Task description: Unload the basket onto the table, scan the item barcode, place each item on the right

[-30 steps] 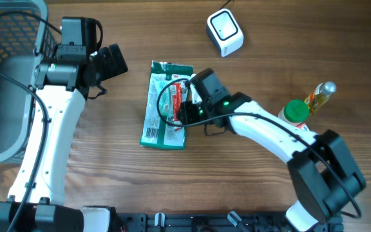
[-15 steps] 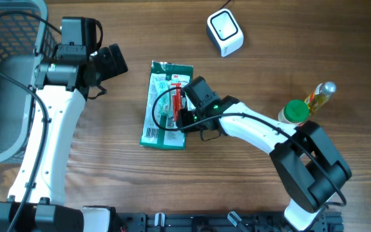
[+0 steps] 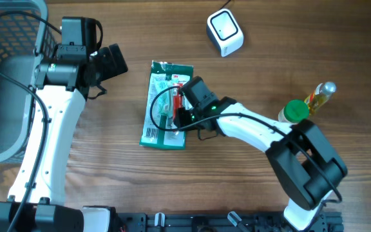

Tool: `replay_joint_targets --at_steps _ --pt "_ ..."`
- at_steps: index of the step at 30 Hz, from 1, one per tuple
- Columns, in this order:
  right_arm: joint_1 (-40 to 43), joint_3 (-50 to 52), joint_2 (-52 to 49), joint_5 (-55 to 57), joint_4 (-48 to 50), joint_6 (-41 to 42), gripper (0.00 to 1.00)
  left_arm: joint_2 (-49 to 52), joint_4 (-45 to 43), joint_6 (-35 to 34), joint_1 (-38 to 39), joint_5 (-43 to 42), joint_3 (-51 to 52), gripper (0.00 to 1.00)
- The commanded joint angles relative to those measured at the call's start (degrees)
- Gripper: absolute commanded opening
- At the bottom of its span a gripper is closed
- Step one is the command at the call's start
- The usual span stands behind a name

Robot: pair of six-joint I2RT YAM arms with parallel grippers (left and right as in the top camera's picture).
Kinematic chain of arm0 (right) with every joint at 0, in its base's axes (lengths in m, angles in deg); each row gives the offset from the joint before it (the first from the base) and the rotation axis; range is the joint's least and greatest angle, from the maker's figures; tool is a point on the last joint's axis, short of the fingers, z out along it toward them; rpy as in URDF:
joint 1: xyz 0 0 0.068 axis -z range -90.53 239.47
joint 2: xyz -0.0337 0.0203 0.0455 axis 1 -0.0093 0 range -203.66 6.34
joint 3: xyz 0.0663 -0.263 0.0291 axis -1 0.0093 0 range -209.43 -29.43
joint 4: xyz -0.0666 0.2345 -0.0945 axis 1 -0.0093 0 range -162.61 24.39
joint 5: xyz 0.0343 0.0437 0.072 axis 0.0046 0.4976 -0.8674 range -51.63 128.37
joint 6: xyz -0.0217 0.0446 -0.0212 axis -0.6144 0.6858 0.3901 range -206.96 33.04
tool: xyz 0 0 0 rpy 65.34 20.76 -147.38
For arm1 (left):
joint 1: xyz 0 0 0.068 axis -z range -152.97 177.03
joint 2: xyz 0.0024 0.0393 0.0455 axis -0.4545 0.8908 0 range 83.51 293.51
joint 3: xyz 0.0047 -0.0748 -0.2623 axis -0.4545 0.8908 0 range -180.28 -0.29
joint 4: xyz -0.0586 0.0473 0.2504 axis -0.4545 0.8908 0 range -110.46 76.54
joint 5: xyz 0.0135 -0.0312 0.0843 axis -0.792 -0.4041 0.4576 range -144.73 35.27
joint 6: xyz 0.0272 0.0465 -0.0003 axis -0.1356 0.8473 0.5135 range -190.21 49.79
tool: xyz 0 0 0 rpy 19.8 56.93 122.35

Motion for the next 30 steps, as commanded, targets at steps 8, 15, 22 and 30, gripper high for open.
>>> replay_joint_targets --at_steps 8,15,22,30 --pt "0.66 -0.92 3.17 -0.24 -1.07 -3.69 0.04 0.15 -0.13 0.72 -0.31 -0.46 -0.48 1.0" --pt "1.9 -0.92 14.88 -1.62 -10.86 -23.8 0.04 0.15 -0.13 0.72 -0.31 -0.46 -0.48 1.0" --pt "2.91 -0.85 17.14 -9.03 -17.38 -35.98 0.04 0.15 -0.13 0.72 -0.31 -0.46 -0.48 1.0" --pt "11.02 -0.85 17.14 -32.2 -18.01 -37.31 0.04 0.15 -0.13 0.68 -0.31 -0.48 -0.48 1.0"
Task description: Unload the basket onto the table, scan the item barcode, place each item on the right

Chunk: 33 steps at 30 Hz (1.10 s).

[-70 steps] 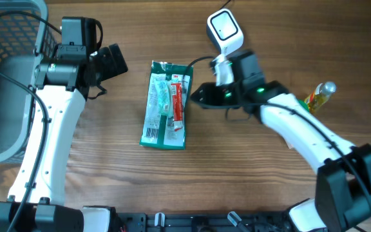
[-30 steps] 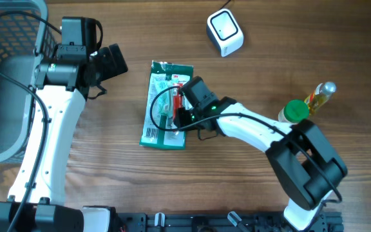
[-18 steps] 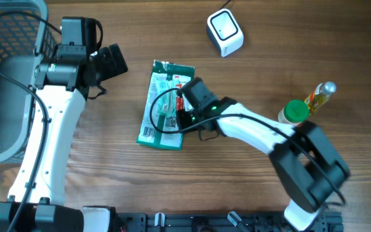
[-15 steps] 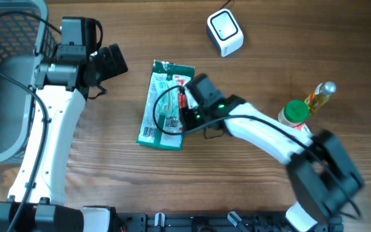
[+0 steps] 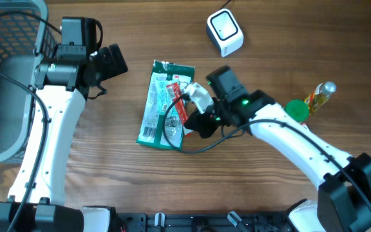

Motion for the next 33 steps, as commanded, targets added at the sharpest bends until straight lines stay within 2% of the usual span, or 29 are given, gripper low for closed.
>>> replay_joint_targets --at_steps 1,10,12,13,14,16,18,19,23,26,33 --pt "4.79 -0.68 0.22 -15.87 -0.57 -2.29 0.04 0.15 -0.15 0.68 -0.31 -0.52 -0.48 1.0" --pt "8.61 -0.68 0.22 -27.04 -2.45 -3.93 0.04 0.15 0.09 0.7 -0.31 -1.95 -0.48 1.0" --pt "9.05 -0.68 0.22 -29.4 -3.02 -4.0 0.04 -0.15 -1.29 1.22 -0.31 -11.08 -0.48 1.0" --pt "9.22 -0.68 0.22 -30.49 -3.08 -3.98 0.04 -0.15 -1.27 3.67 -0.31 -18.36 -0.48 1.0" --pt "9.66 -0.68 0.22 -32.87 -3.08 -3.98 0.04 -0.13 -0.44 10.47 -0.31 -34.62 -0.48 1.0" --pt "10.05 -0.68 0.22 -35.93 -2.93 -3.98 0.04 -0.13 0.79 15.41 -0.31 -47.1 -0.48 1.0" --pt "10.43 -0.68 0.22 -38.69 -2.67 -3.96 0.04 -0.13 1.16 16.39 -0.31 -53.18 -0.48 1.0" --pt "10.64 -0.68 0.22 -40.54 -2.21 -3.96 0.04 -0.13 1.14 16.39 -0.31 -55.65 -0.48 0.98" --pt "11.19 -0.68 0.22 -48.04 1.4 -3.52 0.04 -0.13 1.09 16.41 -0.31 -63.06 -0.48 0.81" --pt "11.23 -0.68 0.22 -50.95 5.01 -0.98 0.04 -0.13 1.09 16.41 -0.2 -67.38 -0.48 0.64" --pt "11.13 -0.68 0.22 -54.1 13.31 5.81 0.04 -0.13 1.05 16.39 1.95 -69.05 -0.48 0.63"
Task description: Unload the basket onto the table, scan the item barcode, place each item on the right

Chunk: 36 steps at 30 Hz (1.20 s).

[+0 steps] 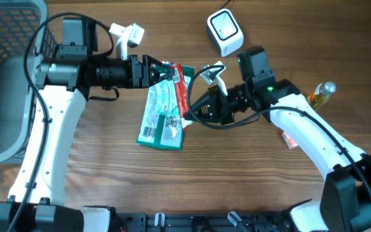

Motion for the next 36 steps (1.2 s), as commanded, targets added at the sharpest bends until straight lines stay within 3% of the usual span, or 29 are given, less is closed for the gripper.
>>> replay_joint_targets --at_steps 1,6,13,15,21,26,31,36 --pt "0.17 -0.68 0.22 -4.76 2.19 4.0 0.04 -0.13 -0.2 1.31 1.68 -4.17 -0.48 0.63" --pt "0.17 -0.68 0.22 -4.74 3.06 4.85 0.05 -0.13 -0.63 1.31 3.69 -4.17 -0.48 0.63" --pt "0.0 -0.68 0.22 -4.74 3.26 4.87 0.04 -0.13 -2.21 1.31 6.45 -4.15 -0.48 0.5" --pt "0.0 -0.68 0.22 -4.76 3.28 4.83 0.04 -0.13 -2.75 1.31 6.58 -4.15 -0.48 0.44" --pt "-0.15 -0.68 0.22 -4.76 3.74 4.83 0.04 -0.11 -3.5 1.31 6.58 -4.13 -0.48 0.04" --pt "-0.15 -0.68 0.22 -4.76 4.15 4.85 0.05 -0.11 -3.52 1.31 6.58 -4.13 -0.48 0.04" --pt "-0.13 -0.68 0.22 -4.79 4.39 4.9 0.29 -0.11 -3.67 -0.07 6.4 -4.13 -0.48 0.04" --pt "0.02 -0.68 0.22 -4.76 9.35 11.26 0.49 -0.13 -3.23 -7.28 5.64 -4.76 -0.48 0.04"
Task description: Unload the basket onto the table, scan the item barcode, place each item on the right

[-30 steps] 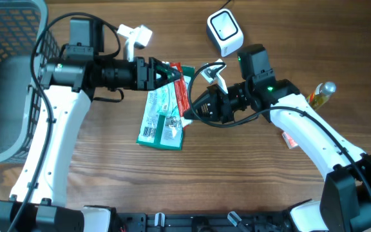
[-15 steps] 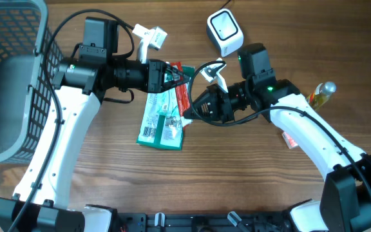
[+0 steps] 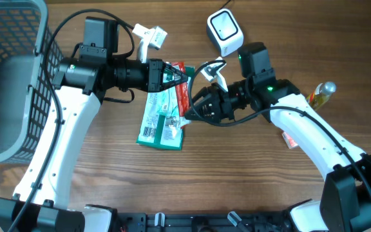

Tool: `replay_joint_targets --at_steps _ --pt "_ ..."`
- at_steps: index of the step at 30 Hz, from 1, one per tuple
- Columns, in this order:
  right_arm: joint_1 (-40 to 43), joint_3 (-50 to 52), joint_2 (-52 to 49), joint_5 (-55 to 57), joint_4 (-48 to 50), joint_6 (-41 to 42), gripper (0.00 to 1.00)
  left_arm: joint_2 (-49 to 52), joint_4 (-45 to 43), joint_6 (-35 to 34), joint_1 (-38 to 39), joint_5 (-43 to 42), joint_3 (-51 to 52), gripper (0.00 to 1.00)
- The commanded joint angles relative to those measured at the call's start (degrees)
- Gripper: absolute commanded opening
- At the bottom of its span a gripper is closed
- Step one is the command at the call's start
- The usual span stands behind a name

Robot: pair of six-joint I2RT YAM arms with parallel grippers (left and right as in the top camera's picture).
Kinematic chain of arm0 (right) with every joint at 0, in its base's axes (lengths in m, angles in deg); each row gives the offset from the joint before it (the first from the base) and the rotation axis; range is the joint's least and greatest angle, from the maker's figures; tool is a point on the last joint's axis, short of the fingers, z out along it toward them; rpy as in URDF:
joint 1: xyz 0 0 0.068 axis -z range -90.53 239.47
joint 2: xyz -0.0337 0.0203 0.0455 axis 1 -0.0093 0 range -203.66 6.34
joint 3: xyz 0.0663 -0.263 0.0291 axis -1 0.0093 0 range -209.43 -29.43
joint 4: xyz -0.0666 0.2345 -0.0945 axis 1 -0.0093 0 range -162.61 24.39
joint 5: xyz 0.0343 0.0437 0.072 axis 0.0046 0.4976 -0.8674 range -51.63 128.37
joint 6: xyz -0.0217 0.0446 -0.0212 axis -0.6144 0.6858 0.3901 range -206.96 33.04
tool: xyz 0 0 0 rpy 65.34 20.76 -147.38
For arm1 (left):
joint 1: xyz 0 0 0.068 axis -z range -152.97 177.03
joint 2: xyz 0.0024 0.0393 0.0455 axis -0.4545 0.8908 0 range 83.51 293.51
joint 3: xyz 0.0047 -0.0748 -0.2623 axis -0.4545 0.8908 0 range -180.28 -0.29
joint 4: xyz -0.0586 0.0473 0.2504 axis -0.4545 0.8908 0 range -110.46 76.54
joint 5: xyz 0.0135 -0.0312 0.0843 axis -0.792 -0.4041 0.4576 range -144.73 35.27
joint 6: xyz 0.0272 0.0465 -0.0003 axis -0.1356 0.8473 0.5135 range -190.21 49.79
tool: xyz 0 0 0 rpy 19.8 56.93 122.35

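The green snack package (image 3: 161, 117) with a red strip lies mid-table, its right side tilted up off the wood. From the right, my right gripper (image 3: 194, 108) is shut on that raised edge. My left gripper (image 3: 178, 73) reaches in from the left at the package's top end, its fingers (image 3: 170, 69) on either side of the top edge. Whether they are clamping the package is not visible. The white barcode scanner (image 3: 225, 32) stands at the back, just above the right arm. A white barcode label shows at the package's lower left corner.
A grey wire basket (image 3: 8, 77) fills the left side. A bottle with a green cap (image 3: 319, 95) stands at the far right, and a small red packet (image 3: 288, 139) lies beside the right arm. Cables loop over both wrists.
My left arm has moved to the right, so its gripper now sits over the package's top right corner instead of its top left. The right gripper still holds the raised edge.
At first my right gripper was down on the flat package while the left arm was back near the basket. Then the right gripper had the right edge and was tipping it up. After that the left gripper was at the package's top end, and it is now further right.
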Motion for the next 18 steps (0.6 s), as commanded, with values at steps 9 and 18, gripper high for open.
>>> replay_joint_targets --at_steps 9,18 --pt "0.55 -0.68 0.22 -1.81 8.94 9.51 0.49 -0.13 0.24 -7.1 -5.77 -13.55 -0.48 0.04" --pt "-1.11 -0.68 0.22 -1.79 9.16 9.57 0.45 -0.13 0.24 -7.1 -8.68 -13.57 -0.48 0.04"
